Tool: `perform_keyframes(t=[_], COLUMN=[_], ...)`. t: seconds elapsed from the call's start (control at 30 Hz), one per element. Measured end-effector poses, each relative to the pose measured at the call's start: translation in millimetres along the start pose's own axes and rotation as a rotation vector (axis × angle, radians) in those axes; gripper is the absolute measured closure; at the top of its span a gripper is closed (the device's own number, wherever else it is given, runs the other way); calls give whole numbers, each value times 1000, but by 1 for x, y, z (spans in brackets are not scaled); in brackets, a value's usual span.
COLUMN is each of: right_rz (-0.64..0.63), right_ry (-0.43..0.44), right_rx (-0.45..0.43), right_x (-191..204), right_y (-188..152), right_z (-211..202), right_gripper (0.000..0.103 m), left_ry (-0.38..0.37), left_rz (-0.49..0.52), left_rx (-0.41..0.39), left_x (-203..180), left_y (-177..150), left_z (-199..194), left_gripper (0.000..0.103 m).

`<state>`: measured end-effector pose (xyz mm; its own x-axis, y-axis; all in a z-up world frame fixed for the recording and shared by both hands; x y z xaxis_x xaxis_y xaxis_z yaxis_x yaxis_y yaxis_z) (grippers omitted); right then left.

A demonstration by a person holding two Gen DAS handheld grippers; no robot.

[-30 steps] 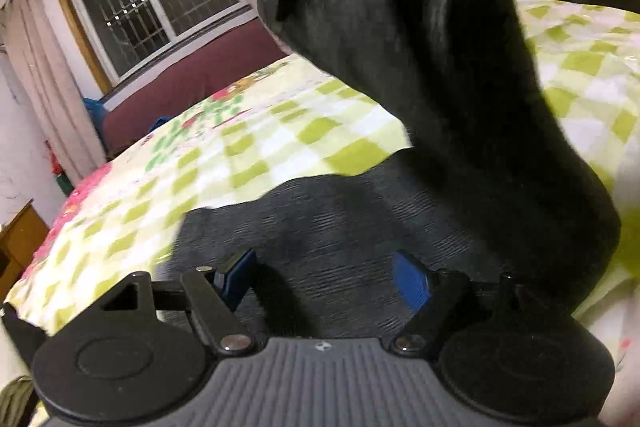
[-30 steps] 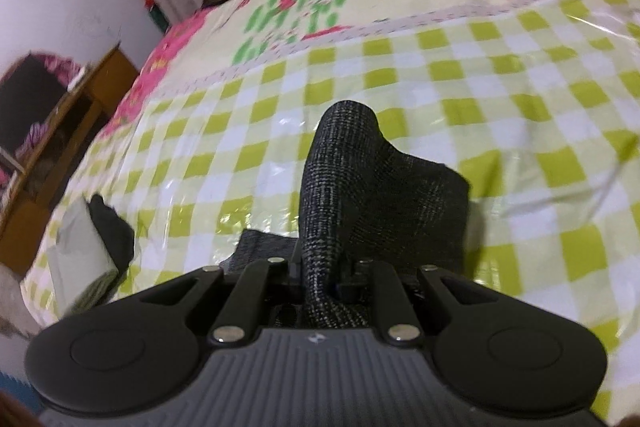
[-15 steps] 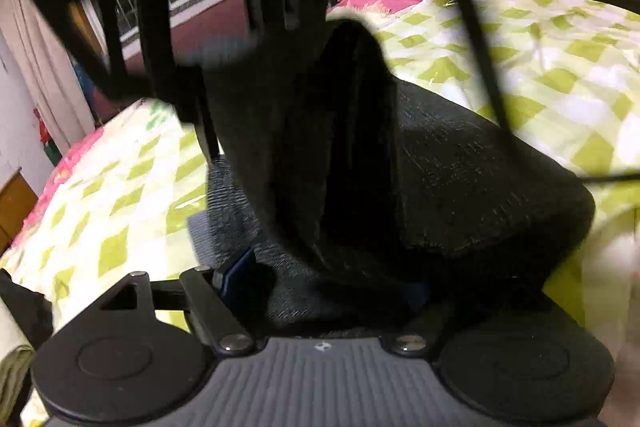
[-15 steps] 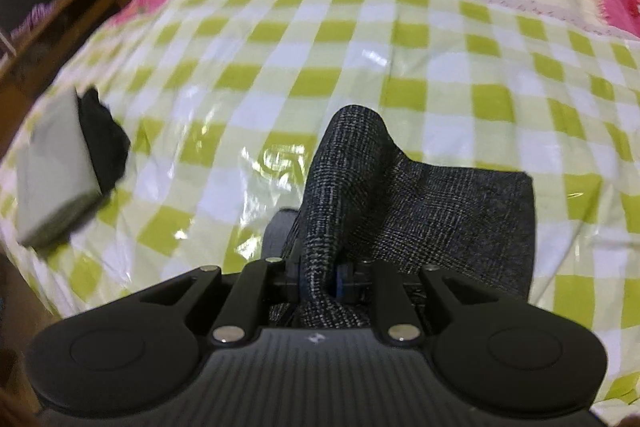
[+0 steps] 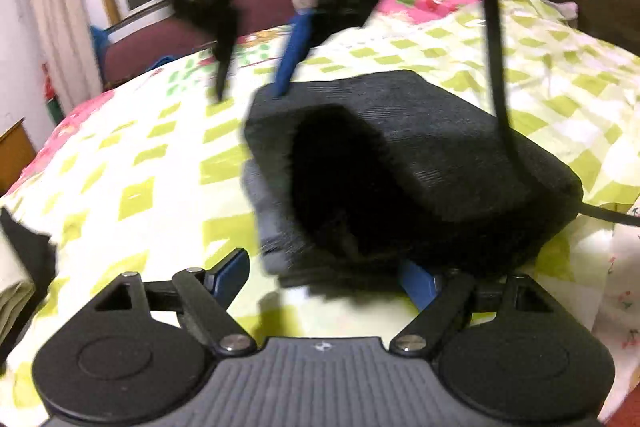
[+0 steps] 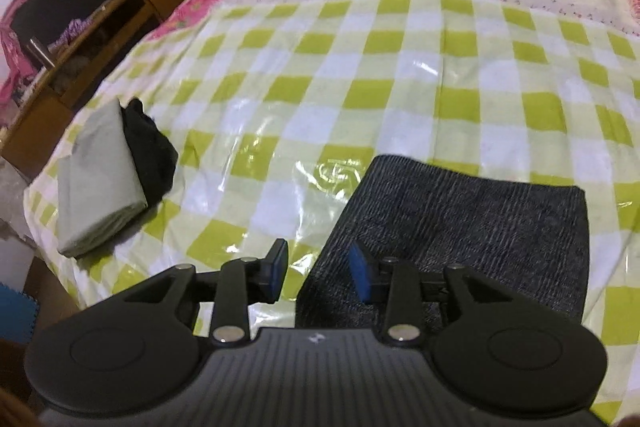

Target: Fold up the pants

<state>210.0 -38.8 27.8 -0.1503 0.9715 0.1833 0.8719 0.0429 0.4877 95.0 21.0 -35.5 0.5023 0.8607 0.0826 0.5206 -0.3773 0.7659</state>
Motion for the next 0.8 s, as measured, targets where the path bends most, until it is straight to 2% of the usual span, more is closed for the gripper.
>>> perform_keyframes(t=[0.13,0.2,0.3,0.4,0.43,0.53,0.63,0.73,0.8], right_rz=[25,32,54,65,58,10,-18,-56,-54], right_ry=[-16,-12,31,105,124,110,136,134,120], right_rx=[-50,-27,-7,13,21,6,23,49,72], right_x=[-16,-19,-22,-25,-26,-32,-38,-42,-47], right_y=[6,5,8,19,23,35,37,32,29], right_z=[5,16,26,25,24,19,20,34,56], right_gripper=[67,67,67,67,67,63,63,64,63], left_ry=[52,55,48,12,6,24,40,84,78], left_rz=[-38,-62,-85,-80,-70,-19,20,-9,-67], left_rx=[-93,-161,-255,-304,-304,-288,-253,-126,-40], left_x=[4,7,12,8,5,-4,-9,2,16], left_y=[1,10,21,35,41,55,56,37,18], left_z=[-28,-45,-76,-77,-71,-47,-21,7,23], left_gripper=[9,9,9,6,5,5,5,5,3])
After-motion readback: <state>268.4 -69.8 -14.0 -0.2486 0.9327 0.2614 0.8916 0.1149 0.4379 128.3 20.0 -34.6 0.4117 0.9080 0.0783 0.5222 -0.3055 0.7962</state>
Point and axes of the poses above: each gripper's, at about its wrist camera, not at the fingertips, and z roughly the way its jaws point, x to its left, y to its top, the point moved 5 cm from there along z, roughly the way its jaws point, and after that the axes turned 10 degrees about -y, right-handed, at the moved point
